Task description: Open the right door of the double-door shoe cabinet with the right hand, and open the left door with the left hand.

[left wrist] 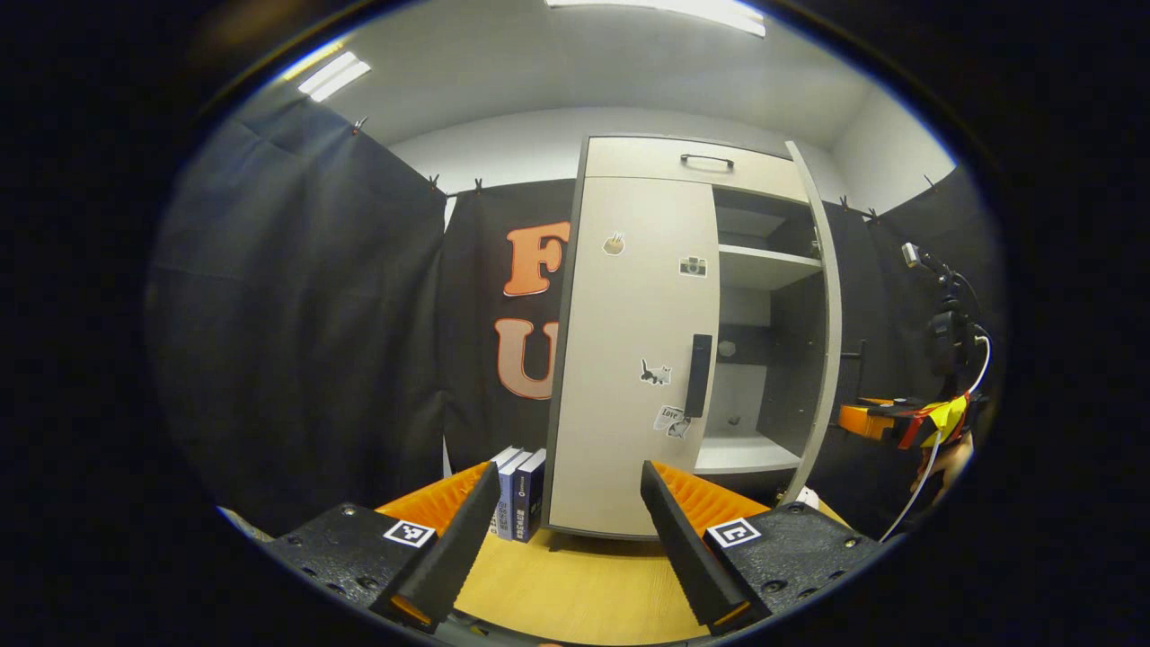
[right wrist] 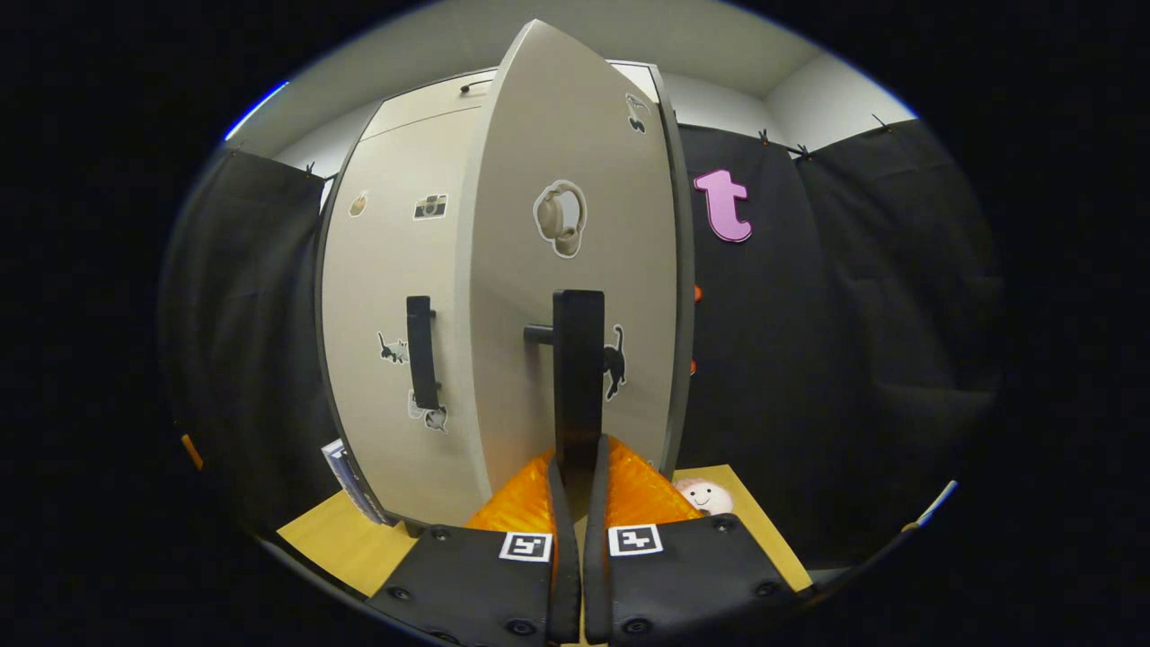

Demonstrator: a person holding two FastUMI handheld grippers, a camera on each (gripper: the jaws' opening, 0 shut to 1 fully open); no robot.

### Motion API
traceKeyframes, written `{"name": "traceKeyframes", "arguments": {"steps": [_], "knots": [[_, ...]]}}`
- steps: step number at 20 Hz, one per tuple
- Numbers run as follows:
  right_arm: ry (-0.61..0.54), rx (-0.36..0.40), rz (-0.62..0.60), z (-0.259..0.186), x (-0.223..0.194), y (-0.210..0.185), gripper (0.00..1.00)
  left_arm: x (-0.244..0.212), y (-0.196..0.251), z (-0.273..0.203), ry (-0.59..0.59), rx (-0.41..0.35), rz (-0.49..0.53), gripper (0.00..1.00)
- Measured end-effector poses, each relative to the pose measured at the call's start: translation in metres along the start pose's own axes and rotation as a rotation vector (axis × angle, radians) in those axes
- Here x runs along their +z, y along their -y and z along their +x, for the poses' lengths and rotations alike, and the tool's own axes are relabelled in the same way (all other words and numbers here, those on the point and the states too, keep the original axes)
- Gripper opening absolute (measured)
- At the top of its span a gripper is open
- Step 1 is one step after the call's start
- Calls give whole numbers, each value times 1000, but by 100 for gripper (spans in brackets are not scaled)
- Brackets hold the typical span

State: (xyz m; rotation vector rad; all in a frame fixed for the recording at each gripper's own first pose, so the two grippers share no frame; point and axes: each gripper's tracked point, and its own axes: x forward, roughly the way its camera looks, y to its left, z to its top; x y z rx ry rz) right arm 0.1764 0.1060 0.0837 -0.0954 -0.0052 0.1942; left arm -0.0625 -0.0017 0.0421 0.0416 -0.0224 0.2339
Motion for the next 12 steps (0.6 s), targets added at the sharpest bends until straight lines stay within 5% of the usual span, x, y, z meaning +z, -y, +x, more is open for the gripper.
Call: {"name": "traceKeyframes", "arguments": {"steps": [12], "knots": [[7,-30,11,-11,0,31,9,4,52,35,-14,-87,18,95]]}}
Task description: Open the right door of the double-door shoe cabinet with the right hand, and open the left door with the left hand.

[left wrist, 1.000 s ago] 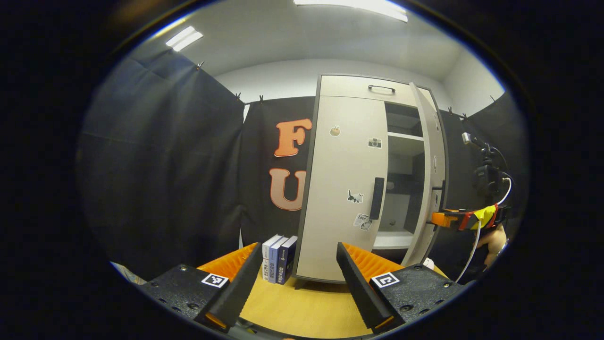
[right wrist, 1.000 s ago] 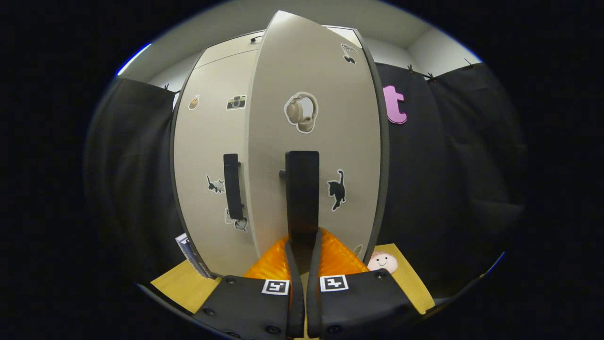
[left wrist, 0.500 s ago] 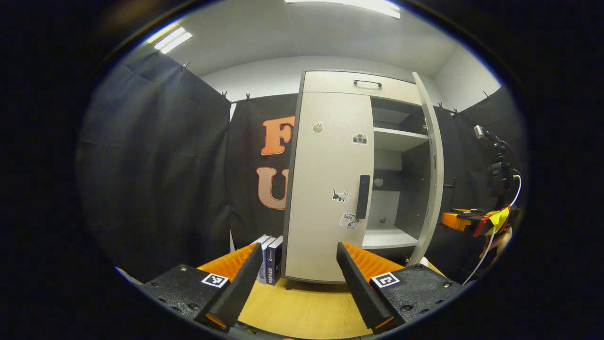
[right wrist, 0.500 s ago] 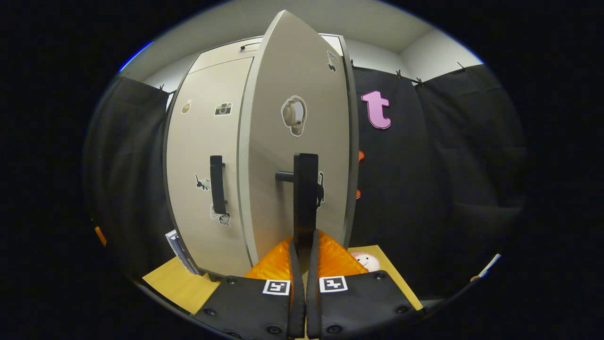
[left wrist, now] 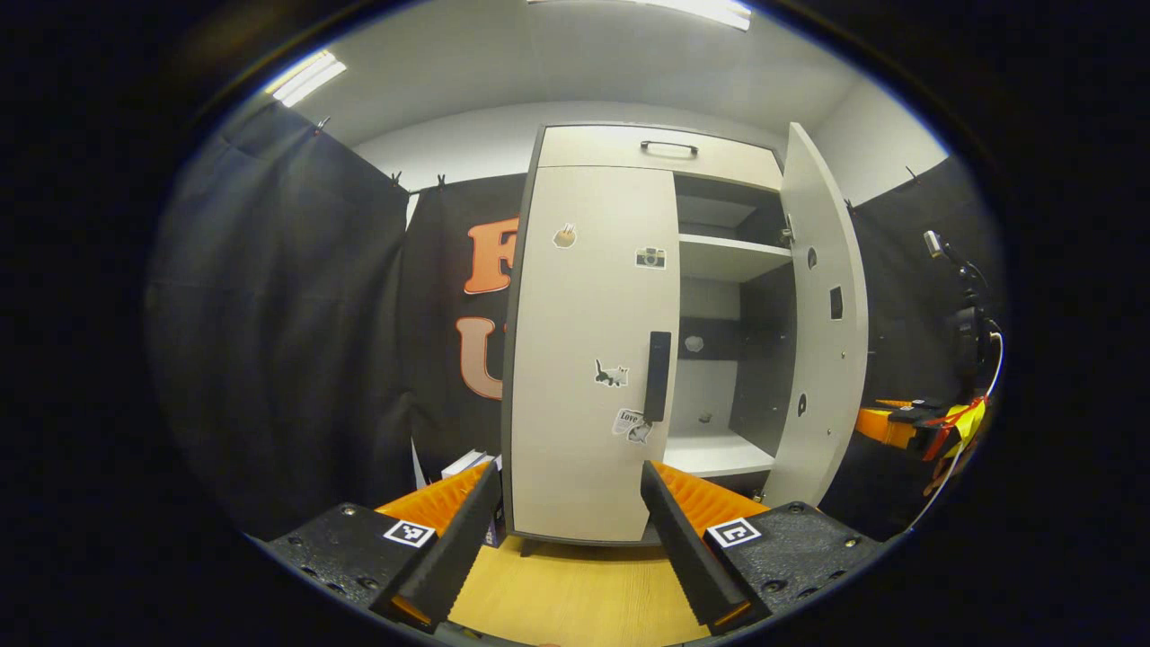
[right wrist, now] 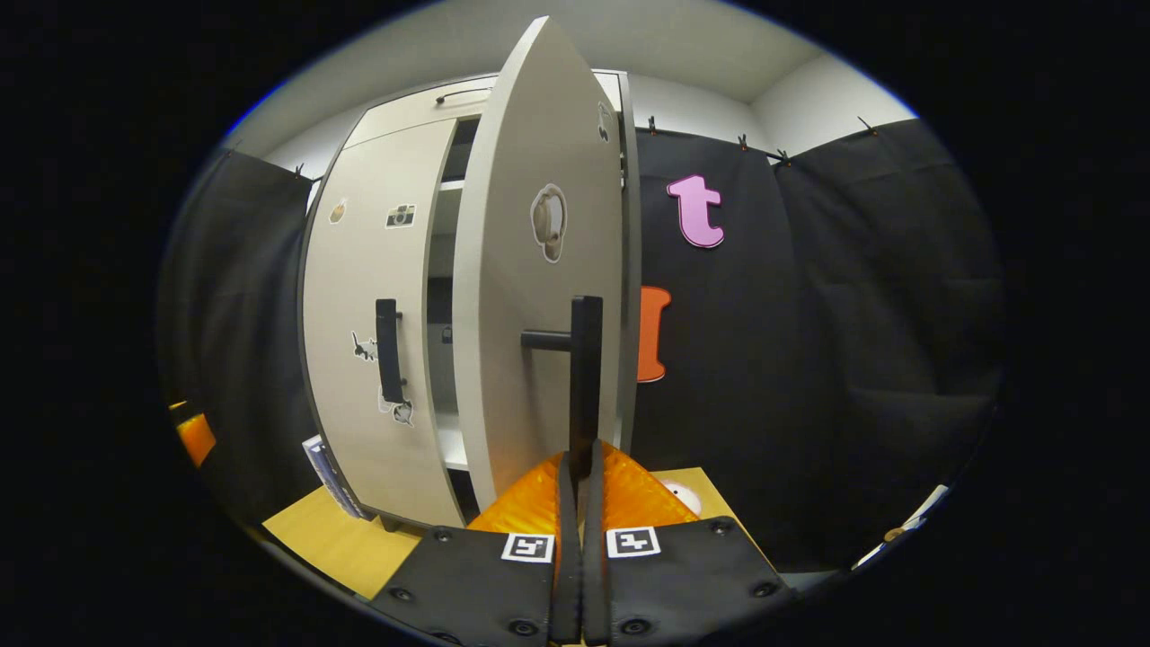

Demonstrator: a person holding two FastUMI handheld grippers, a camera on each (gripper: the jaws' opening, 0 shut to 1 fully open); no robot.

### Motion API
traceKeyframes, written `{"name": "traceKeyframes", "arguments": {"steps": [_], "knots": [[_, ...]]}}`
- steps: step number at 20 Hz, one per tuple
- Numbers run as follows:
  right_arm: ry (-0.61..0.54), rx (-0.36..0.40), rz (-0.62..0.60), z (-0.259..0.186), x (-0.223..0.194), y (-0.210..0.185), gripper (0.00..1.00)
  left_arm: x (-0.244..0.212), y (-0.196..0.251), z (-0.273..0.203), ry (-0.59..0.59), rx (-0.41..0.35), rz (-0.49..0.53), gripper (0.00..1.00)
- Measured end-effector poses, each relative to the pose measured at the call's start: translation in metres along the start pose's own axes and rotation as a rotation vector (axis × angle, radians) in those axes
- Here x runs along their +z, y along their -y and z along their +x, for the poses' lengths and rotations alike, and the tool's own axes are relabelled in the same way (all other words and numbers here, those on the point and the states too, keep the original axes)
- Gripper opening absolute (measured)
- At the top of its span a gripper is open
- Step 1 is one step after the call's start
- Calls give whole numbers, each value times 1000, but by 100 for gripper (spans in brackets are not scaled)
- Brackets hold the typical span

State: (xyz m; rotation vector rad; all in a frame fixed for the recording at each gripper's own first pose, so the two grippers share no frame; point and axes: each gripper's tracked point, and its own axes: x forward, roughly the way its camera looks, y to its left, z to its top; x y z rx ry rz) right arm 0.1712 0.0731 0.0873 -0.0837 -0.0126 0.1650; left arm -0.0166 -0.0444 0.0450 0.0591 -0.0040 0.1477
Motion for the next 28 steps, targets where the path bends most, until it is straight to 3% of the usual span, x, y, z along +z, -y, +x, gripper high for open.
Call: {"name": "traceKeyframes", "arguments": {"steps": [6,7,20,28], "knots": [[0,-20,-4,-1,0,14,9,3,14,18,-4,-18,20,92],[2,-29,-4,-2,0,18,9,4,18,21,-4,-24,21,95],[34,-160,15,-17,0,68,8,9,66,62,1,-114,10,95],[58,-140,54,-34,6,66,8,27,90,112,29,-147,31,92]]}}
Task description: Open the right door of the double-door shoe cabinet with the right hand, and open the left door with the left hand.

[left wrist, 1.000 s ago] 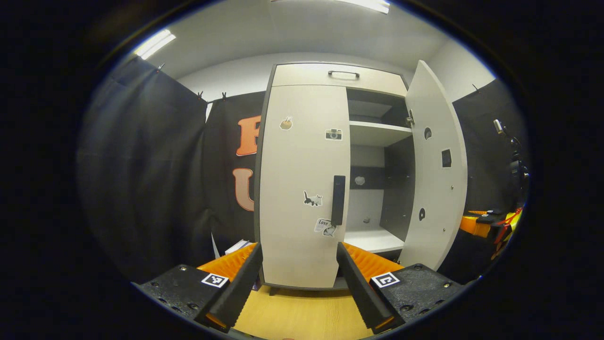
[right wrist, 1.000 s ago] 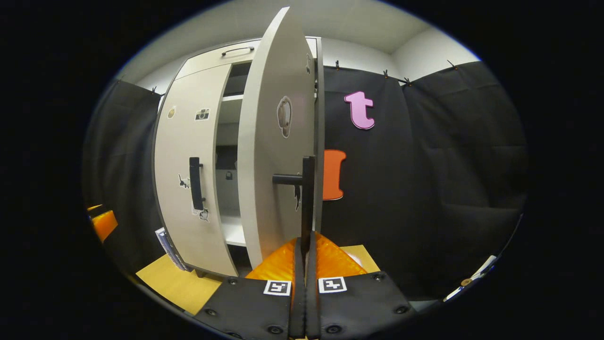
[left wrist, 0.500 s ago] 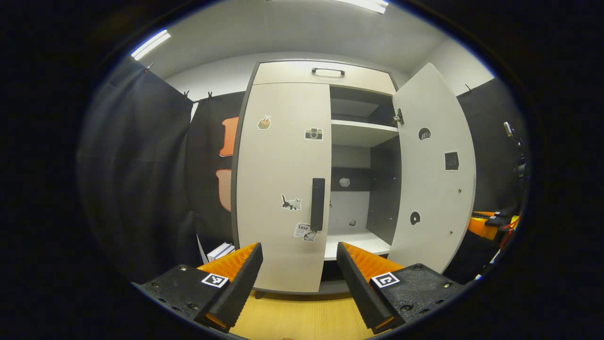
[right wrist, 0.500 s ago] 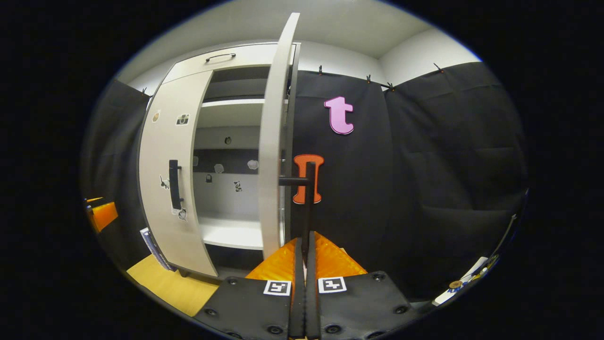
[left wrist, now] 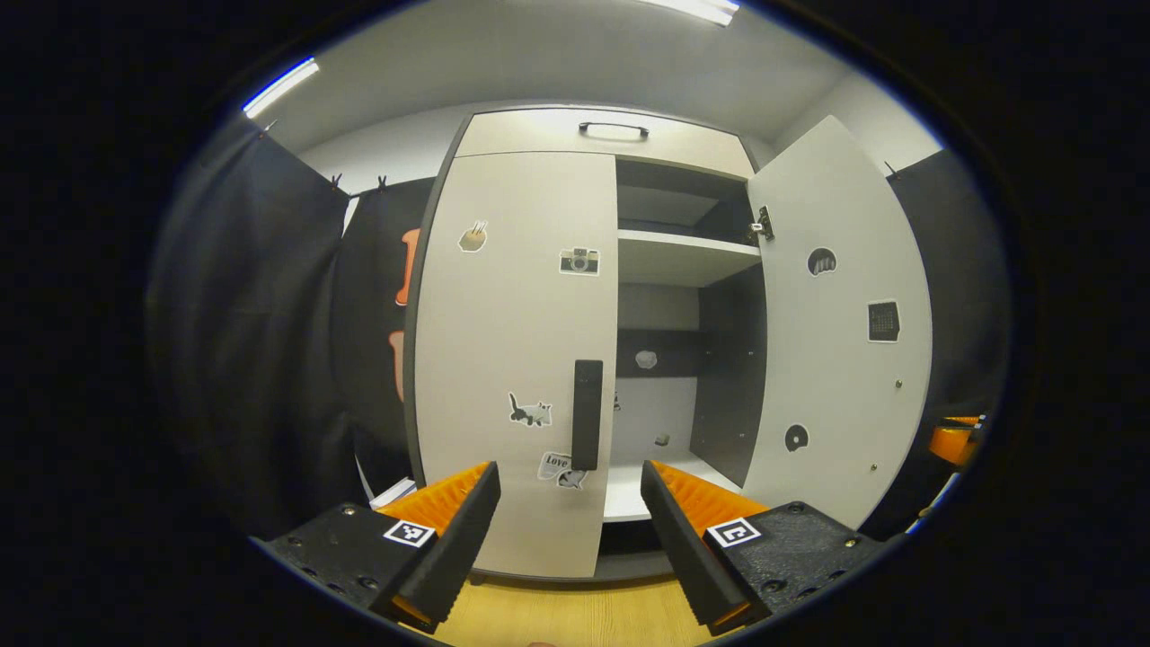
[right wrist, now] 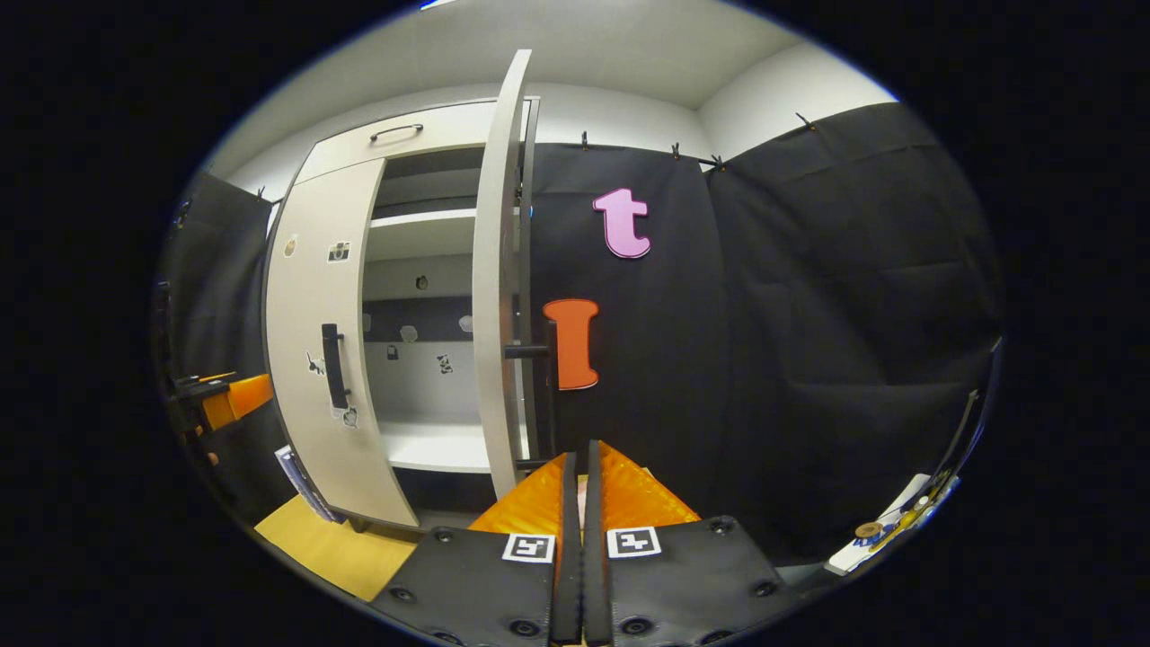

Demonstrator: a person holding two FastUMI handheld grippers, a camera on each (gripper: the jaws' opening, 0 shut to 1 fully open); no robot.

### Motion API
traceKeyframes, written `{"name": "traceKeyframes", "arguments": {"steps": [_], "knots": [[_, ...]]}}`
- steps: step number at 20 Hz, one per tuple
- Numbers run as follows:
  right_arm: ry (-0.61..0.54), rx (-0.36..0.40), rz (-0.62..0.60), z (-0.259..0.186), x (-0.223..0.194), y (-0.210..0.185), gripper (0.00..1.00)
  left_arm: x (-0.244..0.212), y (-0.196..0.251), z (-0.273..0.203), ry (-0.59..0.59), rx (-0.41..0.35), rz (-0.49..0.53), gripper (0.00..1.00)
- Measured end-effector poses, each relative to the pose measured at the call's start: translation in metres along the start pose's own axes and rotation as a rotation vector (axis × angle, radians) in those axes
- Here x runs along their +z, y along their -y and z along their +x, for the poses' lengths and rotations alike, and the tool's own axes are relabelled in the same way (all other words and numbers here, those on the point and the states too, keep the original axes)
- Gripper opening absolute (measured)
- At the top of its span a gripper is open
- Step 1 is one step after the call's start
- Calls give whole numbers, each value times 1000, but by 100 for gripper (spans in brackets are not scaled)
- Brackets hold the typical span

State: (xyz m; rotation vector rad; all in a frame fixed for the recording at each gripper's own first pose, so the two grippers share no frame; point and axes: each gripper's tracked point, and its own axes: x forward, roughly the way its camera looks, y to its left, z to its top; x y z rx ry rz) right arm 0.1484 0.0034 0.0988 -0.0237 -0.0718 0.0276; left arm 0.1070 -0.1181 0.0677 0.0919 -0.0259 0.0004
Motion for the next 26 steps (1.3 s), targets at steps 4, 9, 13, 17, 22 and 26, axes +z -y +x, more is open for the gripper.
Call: {"name": "traceKeyframes", "arguments": {"steps": [4,9,13,17,22,26], "knots": [[-12,22,18,-8,0,-5,9,-4,1,33,-6,5,-19,92],[-5,13,28,-9,4,-3,23,-6,2,77,0,5,-33,95],[13,7,24,-11,7,-2,43,-12,2,110,-17,-11,-18,95],[37,-4,4,-9,12,3,85,-23,-1,134,-35,-4,-7,95],[40,-10,2,-6,11,1,91,-36,0,152,-56,2,8,95],[47,-17,-2,-4,12,-1,98,-46,-1,161,-70,5,15,82]]}}
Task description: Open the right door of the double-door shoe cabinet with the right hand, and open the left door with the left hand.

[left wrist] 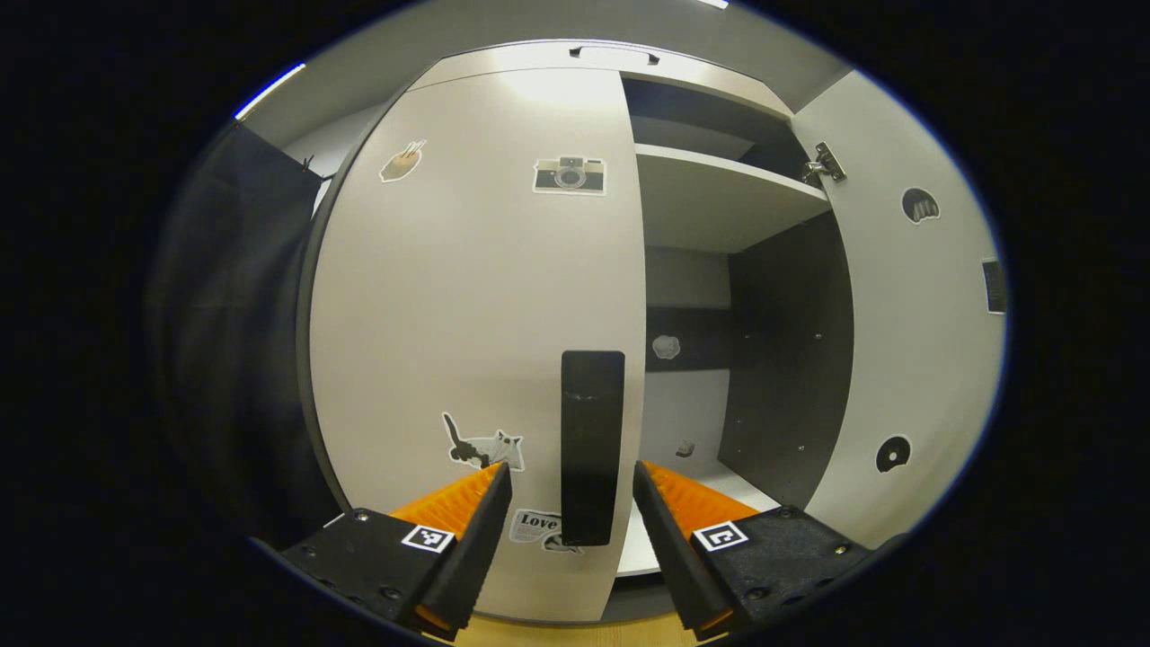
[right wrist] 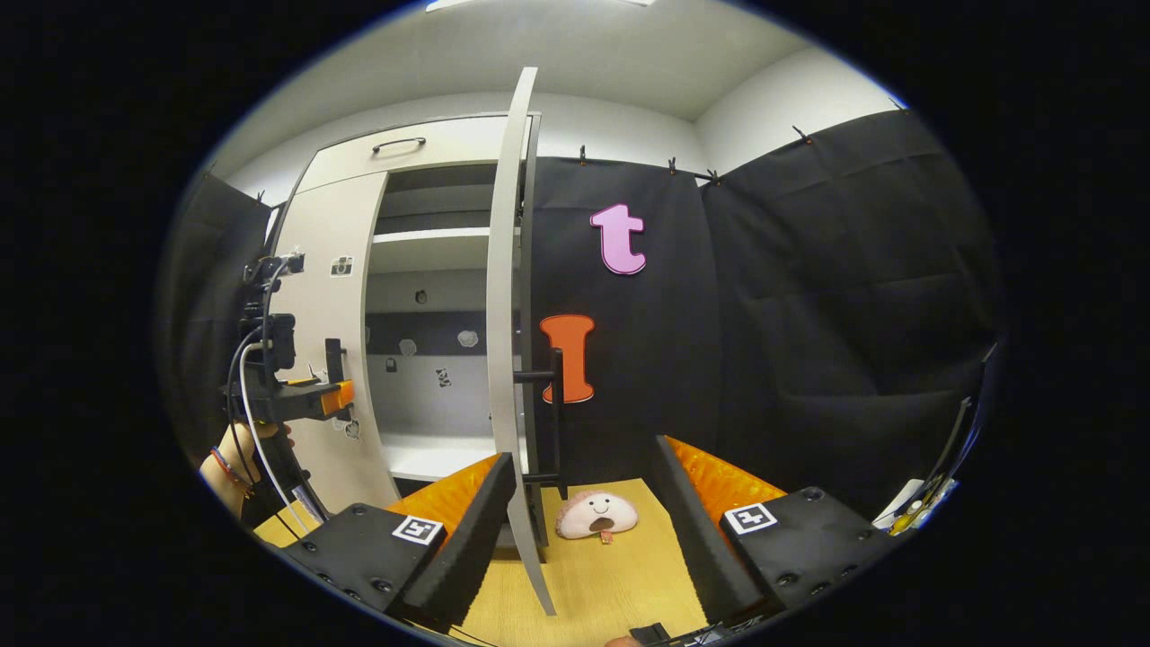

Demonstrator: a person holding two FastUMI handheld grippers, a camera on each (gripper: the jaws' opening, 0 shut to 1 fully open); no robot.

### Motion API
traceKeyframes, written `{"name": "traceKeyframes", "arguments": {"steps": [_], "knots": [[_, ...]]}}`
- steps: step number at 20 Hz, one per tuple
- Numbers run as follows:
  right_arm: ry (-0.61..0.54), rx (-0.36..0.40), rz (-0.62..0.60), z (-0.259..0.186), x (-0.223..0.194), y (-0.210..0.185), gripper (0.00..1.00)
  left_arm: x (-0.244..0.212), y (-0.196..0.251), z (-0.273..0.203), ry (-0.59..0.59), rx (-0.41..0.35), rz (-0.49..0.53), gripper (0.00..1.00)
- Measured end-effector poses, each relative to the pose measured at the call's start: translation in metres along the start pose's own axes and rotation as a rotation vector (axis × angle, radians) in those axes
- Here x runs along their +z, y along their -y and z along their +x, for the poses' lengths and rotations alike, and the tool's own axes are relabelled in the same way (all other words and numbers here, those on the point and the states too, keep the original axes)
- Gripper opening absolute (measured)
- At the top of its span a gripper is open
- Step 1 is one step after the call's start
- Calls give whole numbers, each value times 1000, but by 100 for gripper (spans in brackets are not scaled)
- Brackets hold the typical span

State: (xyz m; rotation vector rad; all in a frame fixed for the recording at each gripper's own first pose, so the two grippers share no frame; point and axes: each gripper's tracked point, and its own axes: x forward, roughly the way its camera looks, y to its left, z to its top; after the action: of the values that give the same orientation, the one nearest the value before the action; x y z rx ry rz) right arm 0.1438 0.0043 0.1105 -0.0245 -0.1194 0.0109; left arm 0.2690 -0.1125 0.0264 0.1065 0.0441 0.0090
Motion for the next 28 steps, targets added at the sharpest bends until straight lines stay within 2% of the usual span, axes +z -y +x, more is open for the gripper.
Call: {"name": "traceKeyframes", "arguments": {"steps": [5,8,11,12,13,14,16,17,18,19,20,21,22,23,25,26,27,28], "knots": [[17,-18,6,2,3,-1,98,-10,0,7,-15,1,-20,66],[15,-15,-4,0,3,-3,98,-14,3,9,-18,-19,-53,60],[20,-19,0,-2,5,-5,98,-13,9,9,-17,-35,-44,37],[20,-22,2,-3,4,-5,91,-13,10,10,-12,-36,-30,35],[20,-25,4,-5,4,-6,91,-13,10,9,-7,-43,-13,33],[19,-26,7,-7,4,-7,98,-14,10,8,-5,-46,-6,32],[19,-26,12,-12,5,-12,98,-15,9,7,-15,-53,-11,27],[22,-26,12,-14,6,-15,91,-16,9,6,-23,-60,-6,21],[24,-23,10,-15,7,-19,91,-16,9,4,-31,-68,-3,19],[26,-20,6,-18,8,-22,98,-17,9,2,-31,-81,-4,17],[29,-17,1,-18,9,-26,98,-17,8,-1,-30,-99,-8,16],[31,-17,-3,-20,9,-28,91,-18,8,-2,-27,-120,-12,14],[32,-16,-7,-21,9,-31,91,-18,6,-4,-24,-141,-16,14],[31,-14,-10,-23,9,-34,98,-18,6,-5,-23,-162,-21,14],[33,-13,-7,-29,9,-44,98,-19,6,-9,-19,-201,-37,14],[35,-14,-4,-31,10,-49,91,-19,5,-10,-15,-215,-43,14],[35,-17,1,-33,10,-53,91,-19,4,-11,-13,-225,-46,14],[38,-21,5,-33,11,-58,98,-19,3,-12,-11,-236,-47,14]]}}
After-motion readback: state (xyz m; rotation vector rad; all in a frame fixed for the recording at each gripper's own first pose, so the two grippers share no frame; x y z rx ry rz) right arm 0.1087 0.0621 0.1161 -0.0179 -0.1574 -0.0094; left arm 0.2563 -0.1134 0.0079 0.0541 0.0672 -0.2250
